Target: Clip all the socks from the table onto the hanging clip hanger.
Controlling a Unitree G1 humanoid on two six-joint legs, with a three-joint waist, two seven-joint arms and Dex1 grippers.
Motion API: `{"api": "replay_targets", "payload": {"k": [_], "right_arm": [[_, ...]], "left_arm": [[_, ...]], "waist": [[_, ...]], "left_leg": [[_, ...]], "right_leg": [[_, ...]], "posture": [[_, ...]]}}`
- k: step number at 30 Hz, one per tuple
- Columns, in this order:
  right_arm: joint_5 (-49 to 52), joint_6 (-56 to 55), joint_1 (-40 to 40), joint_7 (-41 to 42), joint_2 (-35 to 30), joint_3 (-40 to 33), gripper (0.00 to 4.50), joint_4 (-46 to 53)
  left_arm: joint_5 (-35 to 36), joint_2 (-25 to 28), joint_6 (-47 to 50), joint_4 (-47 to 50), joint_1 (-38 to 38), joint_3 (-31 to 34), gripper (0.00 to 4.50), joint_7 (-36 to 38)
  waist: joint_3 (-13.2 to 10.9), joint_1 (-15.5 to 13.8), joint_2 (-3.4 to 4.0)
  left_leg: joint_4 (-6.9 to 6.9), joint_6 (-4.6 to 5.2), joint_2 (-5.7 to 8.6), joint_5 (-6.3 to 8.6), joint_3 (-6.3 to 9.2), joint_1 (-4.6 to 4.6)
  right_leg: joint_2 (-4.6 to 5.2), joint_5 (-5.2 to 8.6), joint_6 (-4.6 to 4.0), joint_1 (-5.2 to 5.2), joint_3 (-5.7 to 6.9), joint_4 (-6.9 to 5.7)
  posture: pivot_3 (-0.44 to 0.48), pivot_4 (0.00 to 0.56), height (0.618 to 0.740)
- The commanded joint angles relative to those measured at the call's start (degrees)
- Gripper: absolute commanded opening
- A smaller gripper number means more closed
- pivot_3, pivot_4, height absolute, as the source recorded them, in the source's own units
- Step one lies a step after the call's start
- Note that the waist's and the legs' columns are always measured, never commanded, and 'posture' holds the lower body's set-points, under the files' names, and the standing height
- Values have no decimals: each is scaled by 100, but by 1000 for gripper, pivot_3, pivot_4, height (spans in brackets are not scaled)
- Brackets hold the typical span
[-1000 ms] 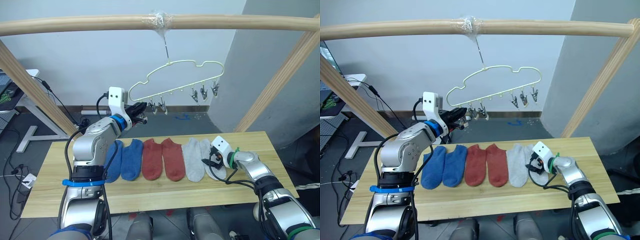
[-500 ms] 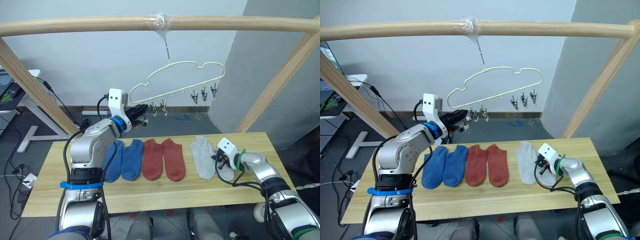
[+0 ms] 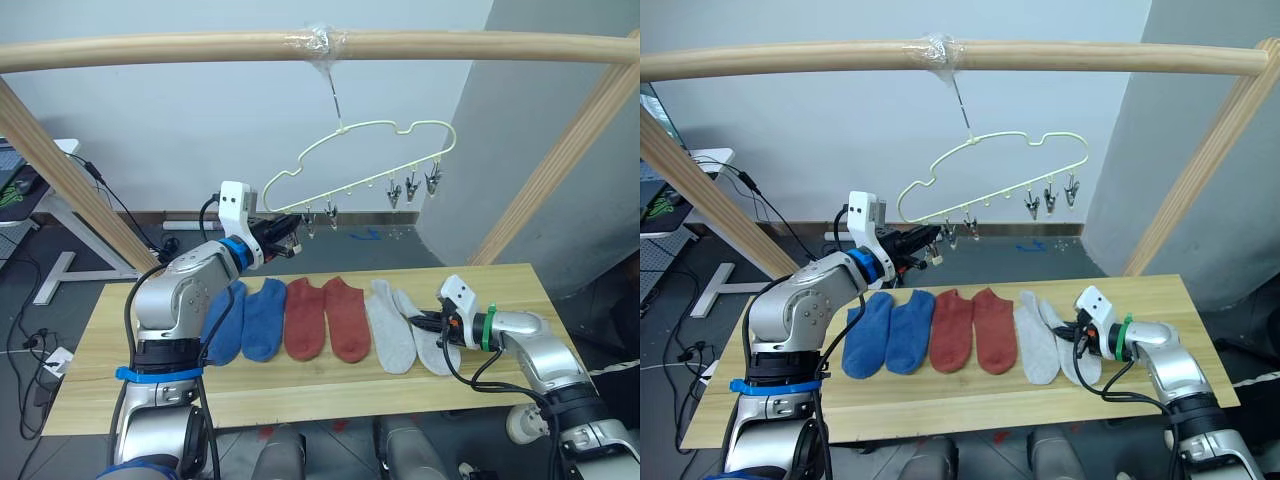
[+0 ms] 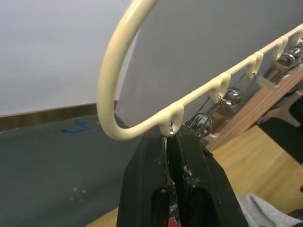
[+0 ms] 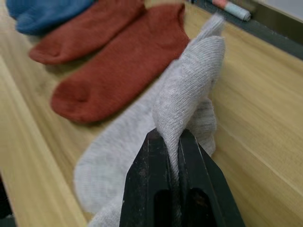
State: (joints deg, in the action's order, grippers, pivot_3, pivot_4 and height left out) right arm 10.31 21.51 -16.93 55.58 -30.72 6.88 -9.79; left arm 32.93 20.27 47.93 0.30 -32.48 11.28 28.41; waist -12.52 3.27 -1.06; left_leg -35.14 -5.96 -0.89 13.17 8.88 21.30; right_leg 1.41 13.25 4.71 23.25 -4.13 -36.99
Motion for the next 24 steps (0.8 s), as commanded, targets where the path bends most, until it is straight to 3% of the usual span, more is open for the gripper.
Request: {"api": "replay_targets", "payload": {"k": [1, 4, 9, 16, 24], "right_arm": [[145, 196, -33, -56, -76, -137, 22, 494], [94, 244, -75, -151, -85, -127, 22, 672], [-967, -699, -380, -669, -100, 502, 22, 1109], [-2352, -1491, -670, -2075, 691, 1266, 22, 1477], [-2738, -1411, -547, -2186, 976, 1628, 22, 2075]], "left_arm": [[308, 69, 289, 151, -86, 102, 0, 97], [486, 90, 495, 128, -114, 207, 0, 57], [1774, -321, 1815, -269, -470, 1436, 0, -809], [2534, -662, 2271, -549, -890, 2302, 0, -1911], [2988, -875, 2292, -462, -896, 2461, 0, -2588]], "waist": [[0, -3, 0], [0, -5, 0], [-2, 8, -3], [-3, -17, -4], [-3, -138, -5]], "left_leg": [[0, 0, 0, 0, 0, 0], [1, 0, 0, 0, 1, 0], [0, 0, 0, 0, 1, 15], [1, -4, -1, -2, 11, 40], [2, -35, 7, -17, 14, 65]], "right_leg": [[0, 0, 0, 0, 1, 0], [-1, 1, -1, 1, 2, 0], [0, 0, 1, 17, 2, 1], [-1, 0, 0, 41, 9, 1], [9, 0, -1, 63, 10, 3]], "posture": [[28, 194, 740], [28, 194, 740], [28, 198, 740], [30, 202, 740], [27, 205, 740]]}}
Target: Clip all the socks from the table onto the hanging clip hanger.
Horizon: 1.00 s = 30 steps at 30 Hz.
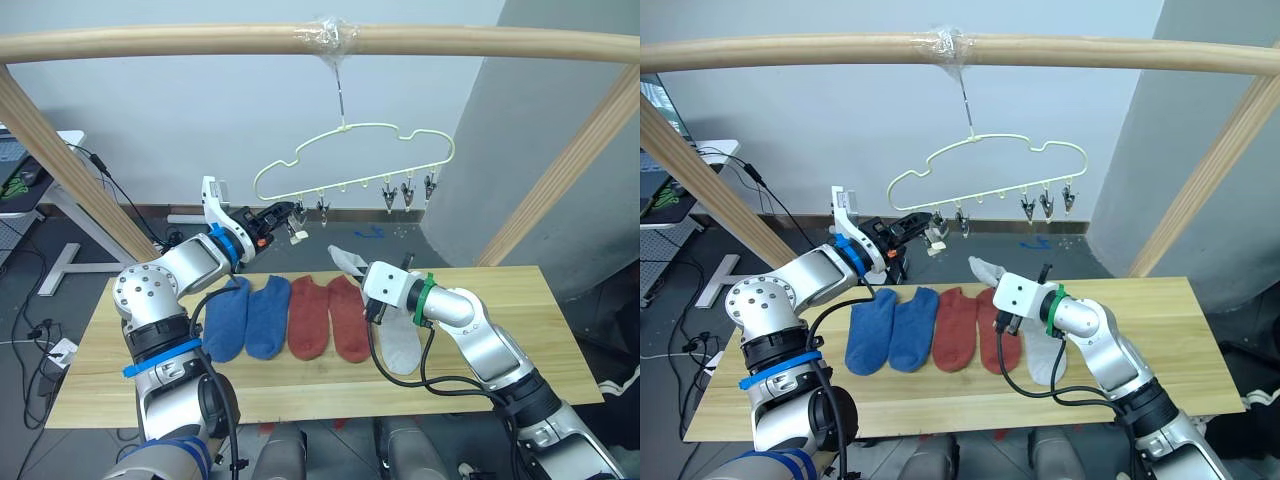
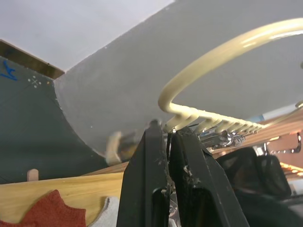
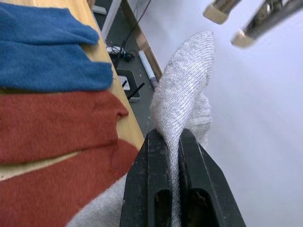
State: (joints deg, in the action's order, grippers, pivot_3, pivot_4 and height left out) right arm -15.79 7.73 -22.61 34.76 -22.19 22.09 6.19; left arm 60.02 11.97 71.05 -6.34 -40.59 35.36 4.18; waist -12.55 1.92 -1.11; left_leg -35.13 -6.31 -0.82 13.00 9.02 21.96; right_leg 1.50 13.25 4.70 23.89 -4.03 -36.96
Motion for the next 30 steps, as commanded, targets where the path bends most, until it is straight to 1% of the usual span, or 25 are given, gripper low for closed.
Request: {"api": "replay_targets", "payload": {"k": [1, 7, 11, 30], "right_arm": [[-219, -50, 1, -137, 158, 153, 22, 549], [-605, -241, -84, -128, 118, 351, 22, 800], [-908, -412, -228, -286, 172, 418, 22, 794], [-1053, -406, -368, -370, 482, 393, 22, 469]], "left_arm": [[326, -57, -23, 220, -59, 37, 0, -207], [474, -56, -65, 252, 4, -54, 0, -351], [532, -64, -77, 296, 45, -125, 0, -393], [765, 47, -198, 387, 128, -329, 0, -350]], "waist": [[0, -5, 0], [-2, -4, -3], [-2, -4, -4], [-3, -5, -6]], "left_leg": [[0, 0, -1, 0, 1, -1], [0, 1, -1, 0, 1, -1], [1, 0, -1, 0, 2, -1], [8, -10, -1, -6, 2, 3]], "right_leg": [[-1, 0, 0, 0, 1, -1], [-2, -1, 2, 3, 1, -4], [-2, -1, 2, 4, 1, -4], [-1, 0, 1, 9, 2, -2]], "posture": [[26, 205, 740], [23, 207, 740], [24, 209, 740], [30, 207, 740]]}}
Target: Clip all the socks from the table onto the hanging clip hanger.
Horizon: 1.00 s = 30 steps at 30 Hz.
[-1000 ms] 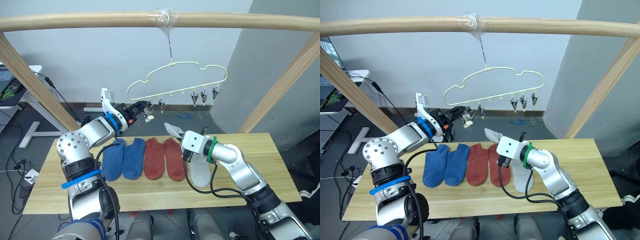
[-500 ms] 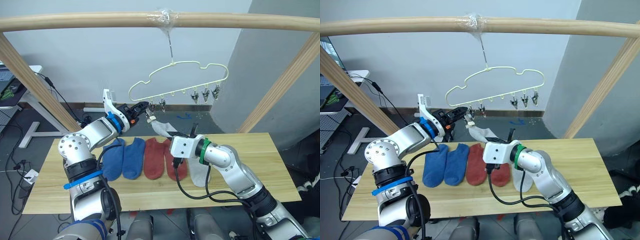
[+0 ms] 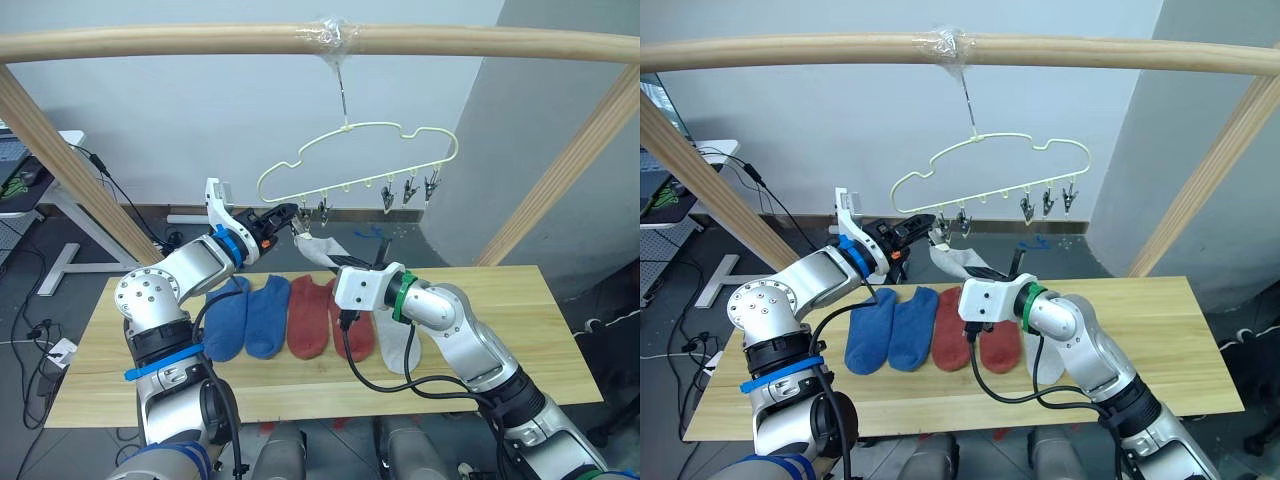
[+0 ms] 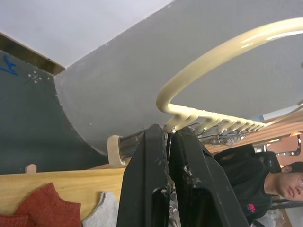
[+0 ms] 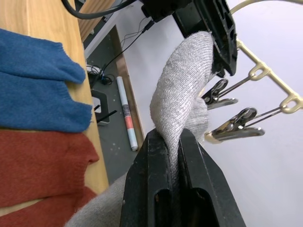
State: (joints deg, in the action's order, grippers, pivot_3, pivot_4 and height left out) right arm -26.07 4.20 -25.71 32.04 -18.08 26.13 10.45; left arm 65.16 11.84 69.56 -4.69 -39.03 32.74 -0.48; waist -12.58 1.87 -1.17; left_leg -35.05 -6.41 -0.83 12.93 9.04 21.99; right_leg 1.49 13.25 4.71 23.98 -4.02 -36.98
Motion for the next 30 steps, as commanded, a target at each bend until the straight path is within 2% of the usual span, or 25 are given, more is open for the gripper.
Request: {"api": "replay_targets", "payload": {"k": [1, 10, 13, 21, 25, 30], "right_arm": [[-39, -51, -67, -99, 82, -9, 22, 22], [-42, -70, -163, -89, 191, -2, 22, -98], [-34, -86, -177, -86, 193, -24, 0, -133], [16, -111, -197, -79, 192, -56, 0, -225], [118, -112, -235, -99, 284, -73, 0, -415], [420, -48, -340, -102, 595, -145, 0, -735]], "left_arm": [[281, 73, -43, 238, -16, -57, 0, 114], [454, 122, -119, 285, 49, -107, 0, 129], [558, 153, -121, 330, 97, -118, 748, 138], [745, 327, -180, 351, 164, -146, 3262, 56], [1088, 560, -106, 544, 346, -12, 4458, -94], [1822, 1080, 112, 1007, 940, 88, 4487, -302]], "waist": [[0, 0, 0], [-1, -2, -1], [-1, -2, -1], [-1, -4, -1], [-3, 3, -4], [-2, 9, -5]], "left_leg": [[0, 0, 0, 0, 0, 1], [1, -1, 0, -1, 0, 5], [1, -2, 0, -1, 0, 6], [1, -1, 0, -1, 0, 5], [3, 0, -1, 0, 0, 5], [9, 0, -3, 0, -2, 3]], "right_leg": [[0, 0, 0, 0, 0, 1], [0, 0, 0, 6, 0, 0], [0, 0, 0, 6, 0, 0], [0, 0, 0, 6, 0, 0], [0, 0, -1, 7, -1, 0], [0, 1, -2, 9, -3, -1]], "posture": [[30, 207, 740], [40, 204, 740], [40, 203, 740], [47, 202, 740], [55, 199, 740], [78, 198, 740]]}}
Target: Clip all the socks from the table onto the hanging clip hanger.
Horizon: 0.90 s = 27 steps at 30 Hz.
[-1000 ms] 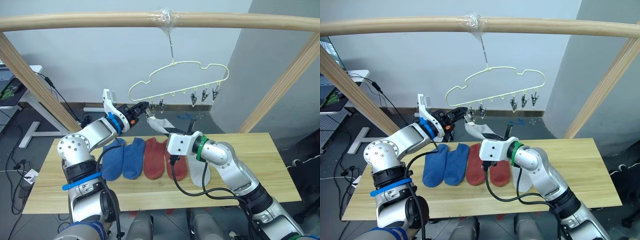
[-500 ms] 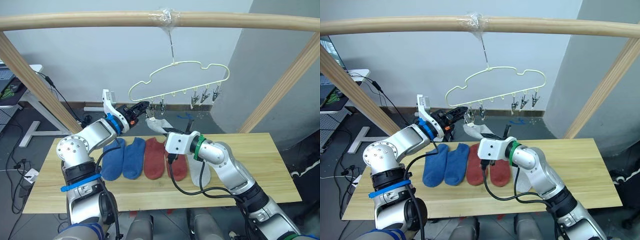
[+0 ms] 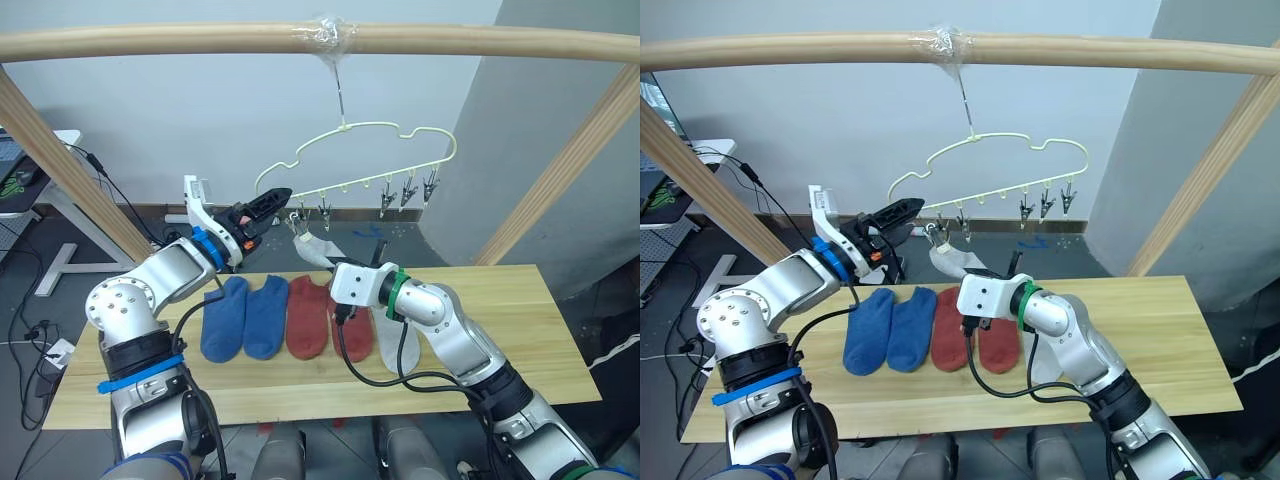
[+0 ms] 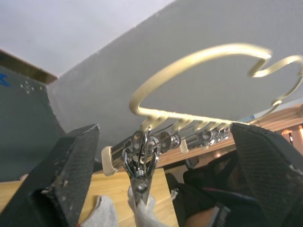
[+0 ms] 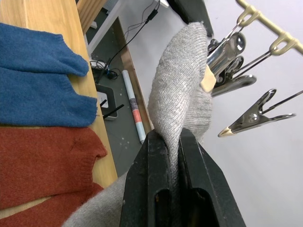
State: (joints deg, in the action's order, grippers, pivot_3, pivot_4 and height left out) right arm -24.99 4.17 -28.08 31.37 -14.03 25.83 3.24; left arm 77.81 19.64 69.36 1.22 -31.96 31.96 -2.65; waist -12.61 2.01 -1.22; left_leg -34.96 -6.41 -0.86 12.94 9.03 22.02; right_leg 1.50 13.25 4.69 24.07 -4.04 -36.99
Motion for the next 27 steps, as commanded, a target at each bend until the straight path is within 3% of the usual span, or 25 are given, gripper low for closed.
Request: {"api": "replay_targets", "payload": {"k": [1, 6, 10, 18, 20, 27], "right_arm": [[400, -6, -113, -24, 261, -147, 0, -62], [1136, 351, -131, 217, 671, -362, 0, -345], [2059, 1162, -55, 453, 1221, -672, 1104, -383], [2652, 1913, 114, 715, 1066, -821, 3946, -329], [2678, 1928, 182, 735, 936, -824, 4474, -271], [2856, 1976, 415, 798, 299, -1102, 4474, 91]], "left_arm": [[723, 417, 138, 470, 329, 171, 4487, -122], [1244, 1054, 78, 656, 750, 40, 4487, -15], [1061, 1224, -196, 822, 951, -113, 4500, 76], [812, 1249, -654, 1335, 1126, -481, 4500, 99], [656, 1236, -786, 1559, 1163, -611, 4500, 65], [-934, 1427, -1427, 2433, 1585, -1432, 4500, 617]], "waist": [[-1, -4, -3], [-4, -63, -9], [-5, -101, -10], [-5, -224, -10], [-5, -229, -10], [-7, -248, -8]], "left_leg": [[1, 1, -1, 1, 1, 0], [4, 14, -4, 8, 10, 2], [5, 14, -3, 8, 15, 1], [11, 14, -3, 8, 18, 3], [11, 14, -3, 8, 18, 4], [14, 14, -2, 8, 14, 5]], "right_leg": [[-1, 1, -1, 1, 1, 0], [-4, 2, -5, 1, 9, -2], [-3, 3, -6, 0, 13, -4], [-3, 9, -17, 2, 20, -2], [-3, 17, -32, 2, 20, -1], [-3, 19, -33, 4, 17, 1]], "posture": [[78, 198, 740], [120, 201, 740], [133, 198, 740], [162, 199, 740], [165, 200, 740], [171, 204, 740]]}}
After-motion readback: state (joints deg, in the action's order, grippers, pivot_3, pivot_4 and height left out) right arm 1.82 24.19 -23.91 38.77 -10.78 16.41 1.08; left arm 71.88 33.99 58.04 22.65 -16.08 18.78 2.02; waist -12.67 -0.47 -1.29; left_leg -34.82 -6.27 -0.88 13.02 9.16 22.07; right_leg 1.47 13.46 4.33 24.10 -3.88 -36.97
